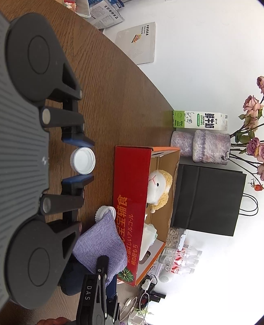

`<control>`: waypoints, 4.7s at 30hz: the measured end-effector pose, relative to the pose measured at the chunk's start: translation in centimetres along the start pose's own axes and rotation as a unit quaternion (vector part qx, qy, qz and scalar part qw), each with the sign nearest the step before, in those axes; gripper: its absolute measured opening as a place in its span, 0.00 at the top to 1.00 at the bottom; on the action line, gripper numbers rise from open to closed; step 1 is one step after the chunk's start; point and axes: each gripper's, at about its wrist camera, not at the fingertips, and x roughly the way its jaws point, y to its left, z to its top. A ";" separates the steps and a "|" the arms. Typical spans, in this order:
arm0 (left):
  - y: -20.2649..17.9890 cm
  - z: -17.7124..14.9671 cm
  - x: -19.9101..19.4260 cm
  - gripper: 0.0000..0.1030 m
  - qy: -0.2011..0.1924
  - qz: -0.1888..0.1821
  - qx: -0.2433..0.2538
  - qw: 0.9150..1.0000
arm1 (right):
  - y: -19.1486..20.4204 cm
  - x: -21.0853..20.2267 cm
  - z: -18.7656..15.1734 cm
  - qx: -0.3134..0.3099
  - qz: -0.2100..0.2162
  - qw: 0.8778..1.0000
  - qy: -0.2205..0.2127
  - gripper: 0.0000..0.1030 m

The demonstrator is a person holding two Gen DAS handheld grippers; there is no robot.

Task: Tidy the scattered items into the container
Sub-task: 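Grasp the white bottle cap with the left tool while the right tool grasps the purple pouch, then carry the cap and pouch into the box and open both tools, then withdraw both open tools from the box toward the navy case, then grasp the navy blue case with the right tool while the left tool grasps a large white cap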

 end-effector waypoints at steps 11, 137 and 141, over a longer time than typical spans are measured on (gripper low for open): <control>-1.2 0.1 -0.9 0.71 -0.007 -0.001 0.009 1.000 | -0.8 -3.0 0.2 0.027 0.047 0.998 -0.037 0.75; -4.7 3.2 3.5 0.00 -0.067 0.069 0.026 0.995 | -3.8 0.0 -0.4 0.039 -0.003 0.999 -0.001 0.00; -3.6 2.2 2.9 0.00 -0.054 0.076 0.019 0.995 | -2.4 0.4 -0.7 0.032 0.003 0.999 0.024 0.00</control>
